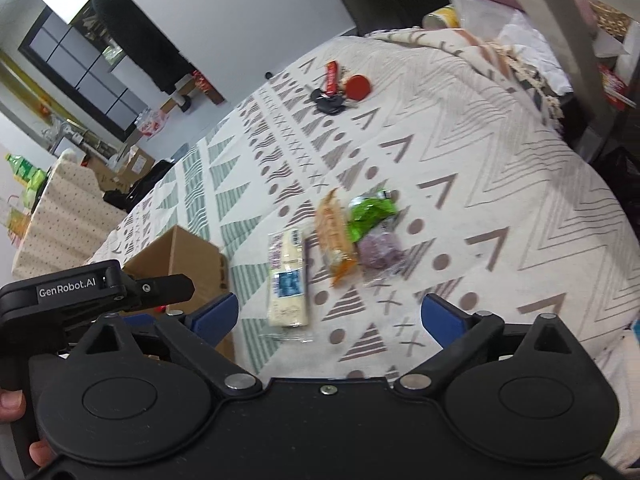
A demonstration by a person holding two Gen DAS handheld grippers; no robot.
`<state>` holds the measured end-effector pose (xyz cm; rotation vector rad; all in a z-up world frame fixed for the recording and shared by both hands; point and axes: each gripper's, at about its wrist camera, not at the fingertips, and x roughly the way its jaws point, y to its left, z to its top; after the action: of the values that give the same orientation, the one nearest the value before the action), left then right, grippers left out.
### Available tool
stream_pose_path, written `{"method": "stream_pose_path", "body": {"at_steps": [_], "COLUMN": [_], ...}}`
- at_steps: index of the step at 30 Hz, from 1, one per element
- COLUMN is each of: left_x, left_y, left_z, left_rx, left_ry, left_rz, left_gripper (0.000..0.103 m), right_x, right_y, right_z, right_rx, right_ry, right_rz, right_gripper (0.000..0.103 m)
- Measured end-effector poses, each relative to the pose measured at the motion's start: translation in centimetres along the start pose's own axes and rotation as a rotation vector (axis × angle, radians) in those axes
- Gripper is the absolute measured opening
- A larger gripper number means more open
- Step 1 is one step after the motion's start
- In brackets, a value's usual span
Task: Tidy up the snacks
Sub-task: 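Move both open tools back over the remaining snacks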
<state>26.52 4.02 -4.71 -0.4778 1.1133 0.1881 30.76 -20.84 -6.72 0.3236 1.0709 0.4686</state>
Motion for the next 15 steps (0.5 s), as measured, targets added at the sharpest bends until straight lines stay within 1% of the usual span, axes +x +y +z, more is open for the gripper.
{"method": "stream_pose_path", "body": {"at_steps": [8, 15], "left_x": [1.8, 4.0], "left_y": [-2.4, -3.8], "left_z": [-0.5, -0.7], "left_rx": [0.022, 0.047], "left_ry": [0.033, 0.068], "left_rz": [-0.008, -0.012], "left_gripper": [0.084, 0.084], "right_x": [0.0, 0.7], "right_y": [-3.0, -5.5], "right_z": [0.2, 0.4], "right_rx": [0.033, 0.056], "right_ry": [0.006, -0.011], "right_rz": [-0.009, -0.017], "right_gripper": [0.099, 0.099]}}
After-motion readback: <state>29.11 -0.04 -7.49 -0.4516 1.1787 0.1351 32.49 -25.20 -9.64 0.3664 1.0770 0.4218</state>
